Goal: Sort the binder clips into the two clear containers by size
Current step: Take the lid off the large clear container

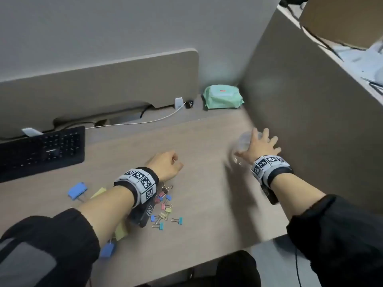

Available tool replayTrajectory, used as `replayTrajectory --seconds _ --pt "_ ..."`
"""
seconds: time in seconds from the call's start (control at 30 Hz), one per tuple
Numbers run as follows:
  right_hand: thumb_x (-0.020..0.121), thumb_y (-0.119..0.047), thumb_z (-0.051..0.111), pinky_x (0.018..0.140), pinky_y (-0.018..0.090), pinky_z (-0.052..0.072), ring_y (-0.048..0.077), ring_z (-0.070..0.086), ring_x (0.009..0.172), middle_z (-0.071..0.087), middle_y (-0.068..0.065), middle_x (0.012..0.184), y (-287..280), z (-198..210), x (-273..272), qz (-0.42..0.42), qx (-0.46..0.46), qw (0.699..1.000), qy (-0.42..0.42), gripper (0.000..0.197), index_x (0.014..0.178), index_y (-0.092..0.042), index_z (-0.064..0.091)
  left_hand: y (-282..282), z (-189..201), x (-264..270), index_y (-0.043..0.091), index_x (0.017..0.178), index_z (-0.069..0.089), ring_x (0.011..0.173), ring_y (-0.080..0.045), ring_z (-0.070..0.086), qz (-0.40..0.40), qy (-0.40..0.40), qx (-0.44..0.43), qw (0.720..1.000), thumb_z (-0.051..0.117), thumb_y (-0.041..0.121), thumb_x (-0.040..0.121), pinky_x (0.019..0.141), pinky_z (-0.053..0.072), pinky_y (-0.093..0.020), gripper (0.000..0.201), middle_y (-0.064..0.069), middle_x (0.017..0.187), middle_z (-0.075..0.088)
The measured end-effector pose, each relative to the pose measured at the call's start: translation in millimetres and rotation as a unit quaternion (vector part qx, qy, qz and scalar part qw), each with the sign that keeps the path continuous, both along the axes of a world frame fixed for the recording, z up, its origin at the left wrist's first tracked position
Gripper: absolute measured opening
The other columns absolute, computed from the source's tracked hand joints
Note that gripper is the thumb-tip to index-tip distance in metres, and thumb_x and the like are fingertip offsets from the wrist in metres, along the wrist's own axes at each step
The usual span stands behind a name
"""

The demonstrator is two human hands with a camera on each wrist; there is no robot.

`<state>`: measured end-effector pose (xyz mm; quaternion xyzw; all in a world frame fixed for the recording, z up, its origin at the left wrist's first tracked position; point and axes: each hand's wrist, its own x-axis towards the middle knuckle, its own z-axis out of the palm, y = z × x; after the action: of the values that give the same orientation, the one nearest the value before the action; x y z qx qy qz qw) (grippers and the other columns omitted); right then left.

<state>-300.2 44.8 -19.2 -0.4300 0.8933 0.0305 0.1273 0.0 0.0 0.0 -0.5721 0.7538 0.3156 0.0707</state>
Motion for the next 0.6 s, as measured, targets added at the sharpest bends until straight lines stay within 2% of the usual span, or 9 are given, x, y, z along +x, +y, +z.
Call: replayTrajectory --seconds 0.1,0.2,0.27,0.33,0.4,0.47,0.5,0.57,0.6 --pt "0.061 -0.064 0.070 0.086 0.051 0.043 0.039 0.032 0.120 0.026 0.006 0.140 -4 2 2 -0.032 0.006 0.999 -0.029 0.091 0.133 -0.028 0.028 -1 -6 -2 0.022 0.118 0.062 0.106 -0.025 0.063 0.000 -0.005 0.011 1.000 0.053 0.053 0.086 0.096 0.051 -0.039 0.046 0.002 0.110 0.068" --pt "0.061 -0.060 0.067 0.084 0.048 0.042 0.038 0.034 0.118 0.034 0.009 0.133 -9 2 14 -0.012 0.015 0.999 -0.037 0.087 0.133 -0.027 0.030 1 -5 -1 0.021 0.122 0.061 0.109 -0.022 0.062 0.006 0.005 0.023 1.000 0.056 0.053 0.092 0.098 0.049 -0.038 0.044 0.003 0.117 0.066" --pt "0.059 -0.062 0.063 0.088 0.048 0.042 0.038 0.036 0.121 0.039 0.011 0.132 -15 11 30 0.007 0.015 0.997 -0.081 0.091 0.135 -0.028 0.027 -1 -4 3 0.020 0.128 0.059 0.112 -0.020 0.061 0.019 0.028 0.022 0.999 0.059 0.054 0.095 0.099 0.048 -0.036 0.047 0.005 0.122 0.064" --pt "0.058 -0.065 0.059 0.095 0.049 0.042 0.038 0.037 0.125 0.042 0.013 0.135 -22 23 54 0.025 -0.003 0.990 -0.141 0.095 0.139 -0.029 0.026 -3 -2 8 0.021 0.134 0.055 0.114 -0.019 0.061 0.060 0.084 0.036 0.994 0.063 0.059 0.091 0.100 0.051 -0.039 0.057 0.005 0.128 0.062" --pt "0.058 -0.069 0.057 0.103 0.048 0.040 0.037 0.037 0.130 0.043 0.013 0.141 -32 33 80 0.050 -0.013 0.976 -0.213 0.101 0.145 -0.030 0.024 -4 2 13 0.023 0.143 0.047 0.116 -0.019 0.063 0.114 0.159 0.065 0.978 0.068 0.063 0.086 0.093 0.058 -0.041 0.073 0.003 0.136 0.058" --pt "0.059 -0.072 0.060 0.108 0.046 0.038 0.032 0.040 0.135 0.041 0.008 0.149 -42 46 107 0.051 -0.024 0.948 -0.314 0.106 0.149 -0.028 0.026 -6 12 20 0.027 0.154 0.034 0.121 -0.022 0.062 0.178 0.254 0.124 0.943 0.073 0.069 0.077 0.081 0.063 -0.038 0.096 -0.001 0.151 0.048" --pt "0.063 -0.071 0.062 0.106 0.046 0.042 0.030 0.042 0.134 0.040 0.006 0.151 -46 54 117 0.049 -0.029 0.930 -0.363 0.102 0.149 -0.027 0.029 -6 16 23 0.029 0.158 0.027 0.126 -0.024 0.059 0.212 0.304 0.156 0.915 0.075 0.069 0.074 0.080 0.064 -0.041 0.104 -0.003 0.160 0.039" --pt "0.072 -0.068 0.062 0.088 0.044 0.055 0.029 0.052 0.123 0.047 0.003 0.143 -52 67 136 0.038 -0.023 0.894 -0.446 0.087 0.144 -0.026 0.039 -7 24 34 0.034 0.162 0.016 0.133 -0.027 0.051 0.276 0.393 0.204 0.853 0.076 0.057 0.079 0.083 0.063 -0.052 0.105 -0.006 0.167 0.025" --pt "0.073 -0.069 0.060 0.079 0.041 0.057 0.029 0.058 0.112 0.052 0.002 0.135 -55 73 143 0.034 -0.011 0.876 -0.481 0.081 0.140 -0.028 0.044 -7 25 40 0.036 0.162 0.016 0.135 -0.028 0.047 0.304 0.425 0.222 0.823 0.079 0.054 0.078 0.084 0.062 -0.057 0.106 -0.006 0.167 0.024"
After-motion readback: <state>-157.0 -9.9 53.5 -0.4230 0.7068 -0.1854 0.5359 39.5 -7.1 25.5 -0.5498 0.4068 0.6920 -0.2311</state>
